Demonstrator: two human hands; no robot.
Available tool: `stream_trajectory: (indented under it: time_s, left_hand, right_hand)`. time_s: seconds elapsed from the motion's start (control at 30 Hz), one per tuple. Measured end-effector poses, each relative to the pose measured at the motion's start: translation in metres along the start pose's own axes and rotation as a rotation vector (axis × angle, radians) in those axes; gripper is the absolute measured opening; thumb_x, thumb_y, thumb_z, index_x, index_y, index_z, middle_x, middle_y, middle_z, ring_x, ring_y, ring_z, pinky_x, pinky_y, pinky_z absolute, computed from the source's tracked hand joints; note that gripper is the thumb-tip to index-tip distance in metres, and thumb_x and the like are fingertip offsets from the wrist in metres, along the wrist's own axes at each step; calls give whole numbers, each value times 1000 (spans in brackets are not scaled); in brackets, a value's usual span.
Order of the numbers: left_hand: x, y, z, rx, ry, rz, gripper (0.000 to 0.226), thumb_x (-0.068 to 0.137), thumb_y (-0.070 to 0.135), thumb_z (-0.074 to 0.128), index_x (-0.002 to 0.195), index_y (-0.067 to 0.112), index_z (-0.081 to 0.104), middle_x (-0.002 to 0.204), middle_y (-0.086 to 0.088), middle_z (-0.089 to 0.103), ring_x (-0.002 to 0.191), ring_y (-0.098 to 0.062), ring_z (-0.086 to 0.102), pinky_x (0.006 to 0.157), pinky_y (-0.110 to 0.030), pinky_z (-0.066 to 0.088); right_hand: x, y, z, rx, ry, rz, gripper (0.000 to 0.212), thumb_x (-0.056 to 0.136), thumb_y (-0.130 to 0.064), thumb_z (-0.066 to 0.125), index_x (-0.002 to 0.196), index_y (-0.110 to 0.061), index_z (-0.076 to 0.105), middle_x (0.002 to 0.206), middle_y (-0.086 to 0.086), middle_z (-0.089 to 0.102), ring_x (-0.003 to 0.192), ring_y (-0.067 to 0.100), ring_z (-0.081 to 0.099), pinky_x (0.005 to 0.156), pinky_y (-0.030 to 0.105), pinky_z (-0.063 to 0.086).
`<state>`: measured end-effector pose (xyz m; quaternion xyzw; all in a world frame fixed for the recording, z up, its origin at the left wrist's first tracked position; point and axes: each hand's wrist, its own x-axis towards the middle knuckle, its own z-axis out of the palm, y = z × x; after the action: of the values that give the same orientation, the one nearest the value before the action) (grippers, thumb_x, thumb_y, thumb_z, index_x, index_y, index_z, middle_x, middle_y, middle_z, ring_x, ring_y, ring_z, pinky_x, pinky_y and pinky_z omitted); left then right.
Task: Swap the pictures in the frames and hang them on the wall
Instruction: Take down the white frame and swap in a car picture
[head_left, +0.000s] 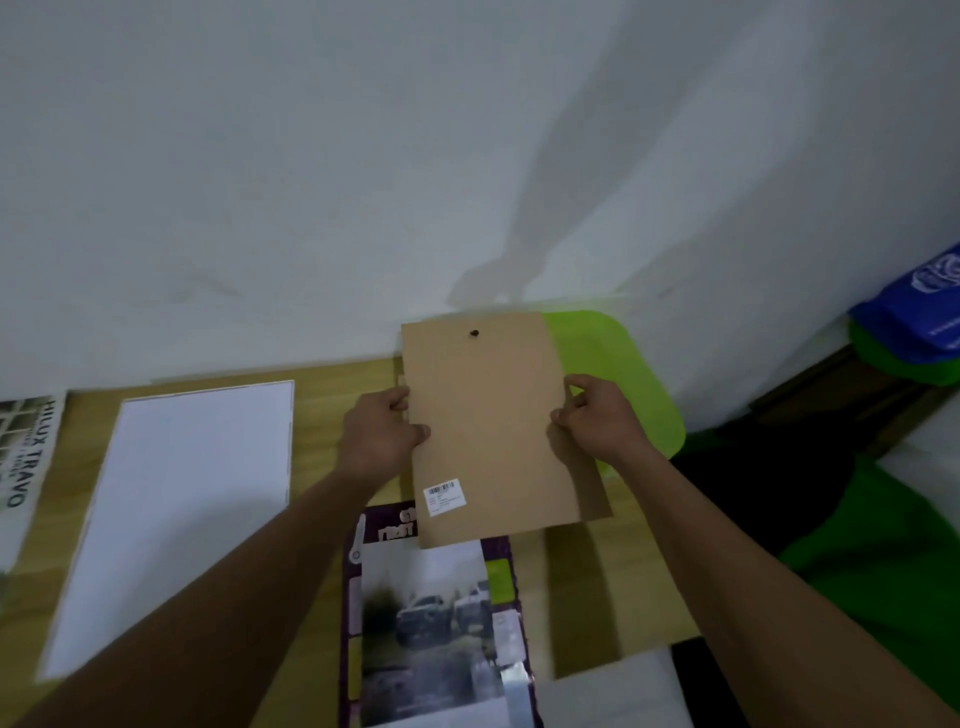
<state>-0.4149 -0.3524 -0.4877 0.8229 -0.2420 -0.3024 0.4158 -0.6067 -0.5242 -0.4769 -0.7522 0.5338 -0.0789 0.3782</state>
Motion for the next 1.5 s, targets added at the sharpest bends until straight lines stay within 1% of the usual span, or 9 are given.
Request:
stream_trajectory:
  time_s: [0.1,0.27,0.43,0.63,0.73,0.9,1.1,1.4,1.5]
  left_hand:
    - [5,2,10,45,58,-5,64,77,11,77,136,14,54,127,-1,61,100,-17,63,95,-39,51]
    - [4,3,16,71,102,19,63,74,15,80,133,17,57,121,2,66,100,-18,65,93,-42,53]
    - [0,7,4,67,106,54,60,77,22,78,133,13,57,121,-1,65,96,-14,64,90,-35,52]
    - [-23,-8,-51,176,99,125,52,84,32,71,130,12,59,122,-2,67,102,-12,64,83,-17,38]
    - [-42,-34,-94,261,85,165,49,85,34,70,127,11,62,120,-5,67,104,-14,65,86,-17,40]
    - [-69,-98,-171,379,67,117,47,86,35,69,127,12,62,123,-5,66,111,-17,62,98,-29,45]
    - [-79,-169,-240,495,21,59,52,85,36,69,128,10,59,125,-9,62,118,-24,56,100,-35,43]
    - [-86,-226,-257,589,-21,34,78,85,35,70,145,1,35,149,-13,39,137,-27,37,110,-33,30]
    - [-85,-233,-257,612,-35,27,77,83,36,72,142,0,39,146,-13,43,131,-30,43,106,-35,35]
  right_hand:
    - [1,0,0,-58,33,-25,55,86,-15,72,137,-9,55,119,13,67,111,29,62,89,30,46]
    - [4,0,0,-157,99,-49,30,85,-15,69,114,-8,67,105,13,71,104,32,65,81,32,48]
    - [-8,-9,-4,-250,106,-95,47,92,-21,60,137,-6,54,130,16,63,122,32,56,97,36,46]
    - [-38,-53,18,-276,88,-195,41,94,-21,60,133,-6,57,127,15,64,118,27,60,96,36,49]
    - [-63,-84,49,-287,60,-257,42,93,-22,61,132,-7,58,126,14,65,118,26,60,96,39,51]
    - [-114,-140,127,-280,-60,-320,42,94,-28,60,131,-7,58,128,11,63,117,27,59,95,36,50]
    - [-158,-169,226,-284,-234,-266,49,97,-30,56,141,-9,47,141,9,52,128,25,50,101,32,42]
    - [-185,-156,300,-502,-241,-186,40,96,-29,54,128,-6,50,131,12,44,124,31,44,94,39,45]
    - [-187,-153,310,-570,-193,-194,54,97,-36,53,137,-2,41,136,14,37,126,31,39,98,39,46]
